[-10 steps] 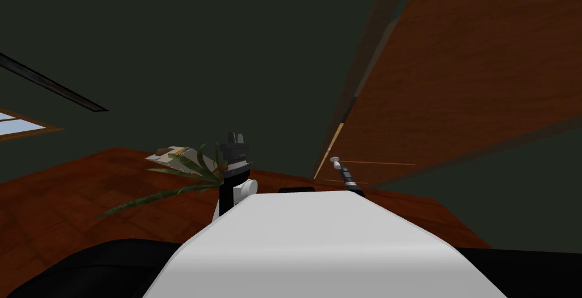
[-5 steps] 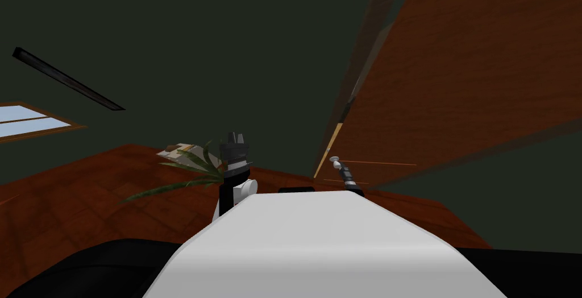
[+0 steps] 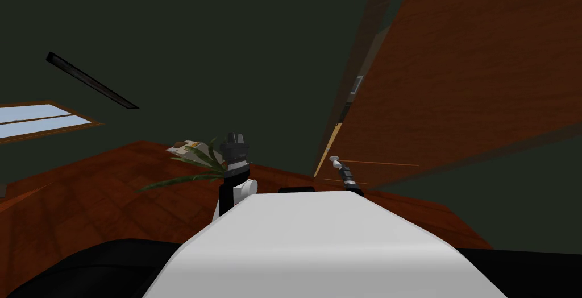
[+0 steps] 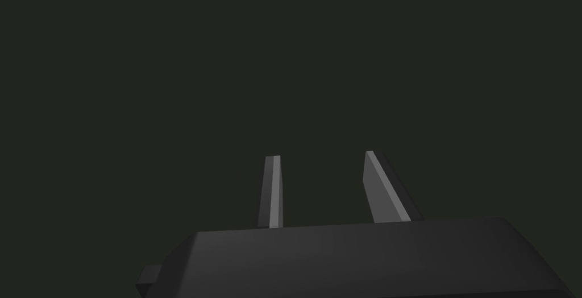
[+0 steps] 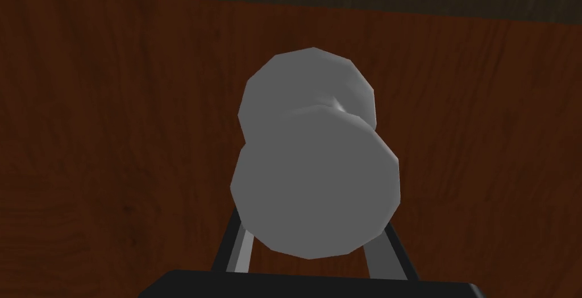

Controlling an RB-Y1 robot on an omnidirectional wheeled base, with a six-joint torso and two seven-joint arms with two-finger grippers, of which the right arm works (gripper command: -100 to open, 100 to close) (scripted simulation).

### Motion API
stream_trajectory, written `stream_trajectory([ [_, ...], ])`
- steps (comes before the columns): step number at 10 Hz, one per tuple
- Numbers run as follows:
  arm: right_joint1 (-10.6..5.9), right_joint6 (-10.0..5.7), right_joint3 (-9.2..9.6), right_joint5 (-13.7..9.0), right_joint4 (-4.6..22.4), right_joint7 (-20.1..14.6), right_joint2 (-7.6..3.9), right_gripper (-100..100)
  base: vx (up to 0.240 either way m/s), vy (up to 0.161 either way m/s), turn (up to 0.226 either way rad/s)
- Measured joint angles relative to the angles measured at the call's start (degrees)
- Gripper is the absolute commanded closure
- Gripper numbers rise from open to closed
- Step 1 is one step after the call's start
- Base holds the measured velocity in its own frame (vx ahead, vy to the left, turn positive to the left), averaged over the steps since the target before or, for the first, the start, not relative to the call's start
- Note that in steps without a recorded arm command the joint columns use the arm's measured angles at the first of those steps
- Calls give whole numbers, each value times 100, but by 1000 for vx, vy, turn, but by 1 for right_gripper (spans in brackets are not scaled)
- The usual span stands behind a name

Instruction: Pull the door open

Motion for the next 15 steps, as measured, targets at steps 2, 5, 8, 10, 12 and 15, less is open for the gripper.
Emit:
stream_trajectory([
  [2,-45,9,8,-51,69,-255,5,100,-43,-15,50],
  [5,-40,85,22,-146,31,-690,1,100,-57,-19,69],
  [8,-96,86,35,-218,114,-1074,22,100,-49,-14,48],
  [10,-74,174,52,-263,39,-1333,31,100,-45,-13,57],
  [12,-107,166,61,-339,104,-1632,40,100,-61,-28,62],
  [15,-113,266,83,-403,60,-2027,66,100,-47,-8,52],
])
